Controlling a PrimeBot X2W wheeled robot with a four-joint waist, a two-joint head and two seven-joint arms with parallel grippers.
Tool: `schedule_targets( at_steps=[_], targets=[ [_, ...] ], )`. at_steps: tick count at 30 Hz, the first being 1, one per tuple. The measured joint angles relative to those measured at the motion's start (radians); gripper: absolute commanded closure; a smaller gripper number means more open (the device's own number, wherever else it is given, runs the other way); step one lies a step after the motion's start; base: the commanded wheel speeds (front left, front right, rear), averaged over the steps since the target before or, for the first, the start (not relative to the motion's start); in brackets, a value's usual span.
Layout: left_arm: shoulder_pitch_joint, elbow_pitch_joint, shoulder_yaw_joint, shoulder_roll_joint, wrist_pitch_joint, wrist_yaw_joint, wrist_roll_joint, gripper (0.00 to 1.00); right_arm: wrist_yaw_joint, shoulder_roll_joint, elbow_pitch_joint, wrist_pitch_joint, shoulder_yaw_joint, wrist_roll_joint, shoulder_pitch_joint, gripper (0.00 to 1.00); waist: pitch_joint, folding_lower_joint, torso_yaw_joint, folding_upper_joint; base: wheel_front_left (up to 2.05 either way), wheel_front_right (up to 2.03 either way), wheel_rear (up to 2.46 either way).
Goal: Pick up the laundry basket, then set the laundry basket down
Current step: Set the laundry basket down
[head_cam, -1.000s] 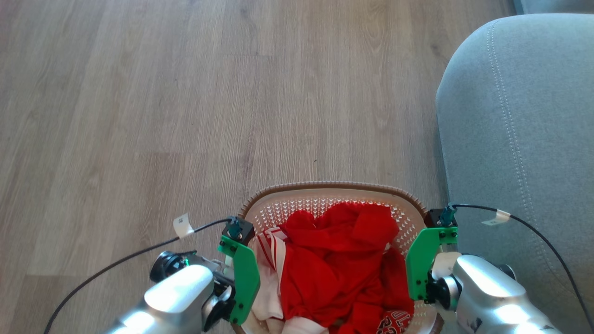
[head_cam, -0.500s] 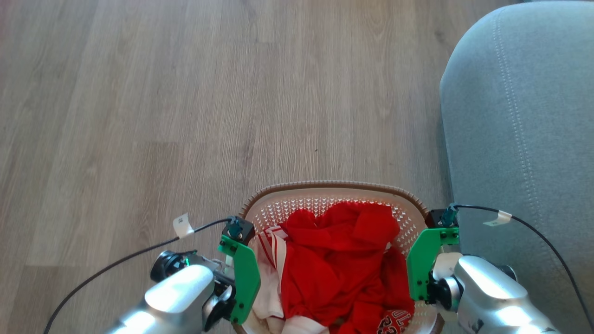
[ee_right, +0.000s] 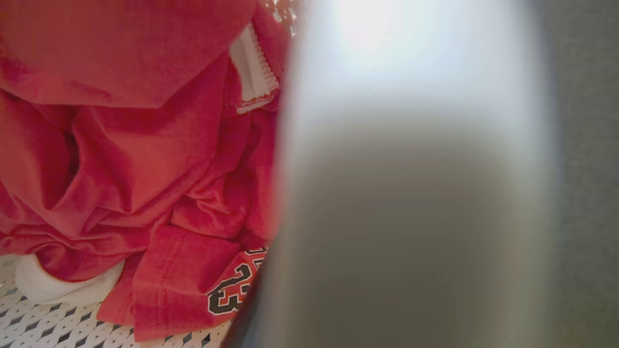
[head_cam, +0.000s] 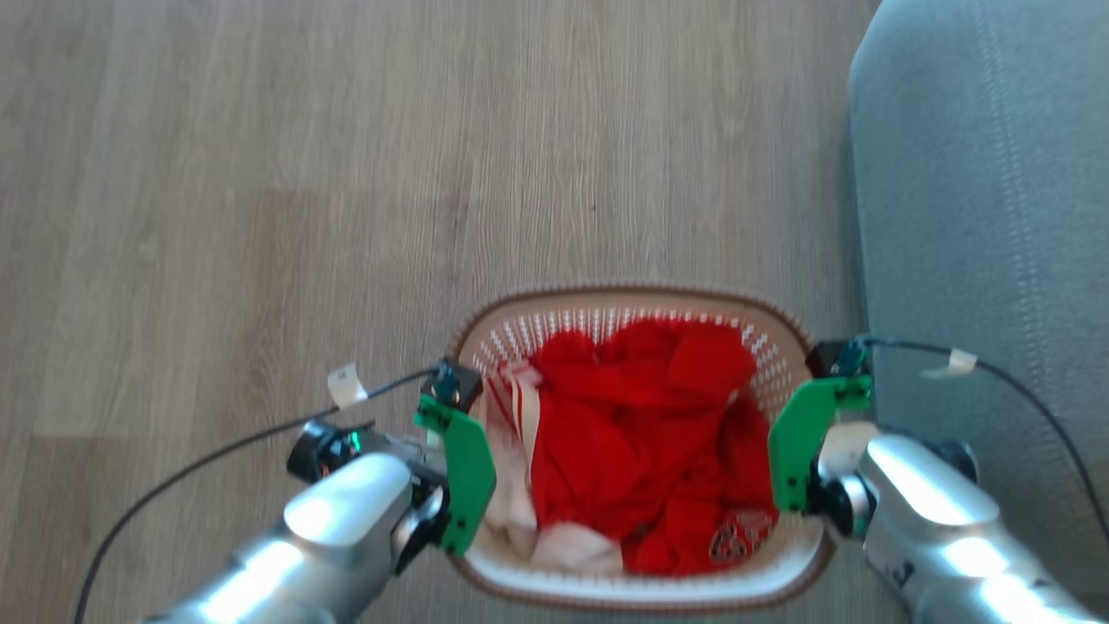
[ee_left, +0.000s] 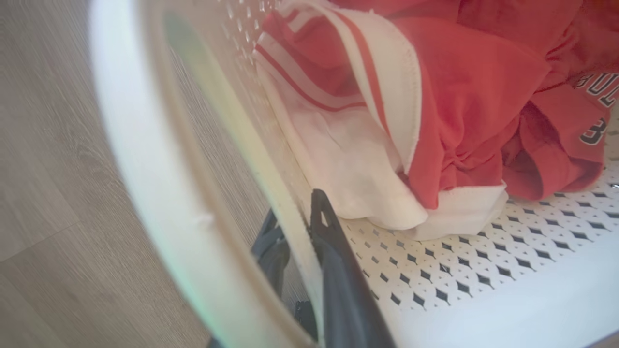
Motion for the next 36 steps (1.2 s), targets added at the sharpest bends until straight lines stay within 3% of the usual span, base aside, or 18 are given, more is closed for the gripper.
schedule_targets(
  at_steps=[19, 36],
  targets=[
    [-0.237, 0.152, 0.028, -0.064, -0.149, 0.026, 0.035, 1.0, 0.0, -0.001, -0.003, -0.145, -0.063, -0.072, -0.21, 1.0, 0.365, 0.0003, -0.021, 0.0, 0.0, 0.0, 0.0],
    [-0.328, 0.154, 0.025, -0.062, -0.142, 0.031, 0.033, 1.0, 0.0, 0.016, 0.081, -0.242, -0.028, -0.077, -0.33, 1.0, 0.561, 0.0001, -0.049, 0.0, 0.0, 0.0, 0.0]
  ],
)
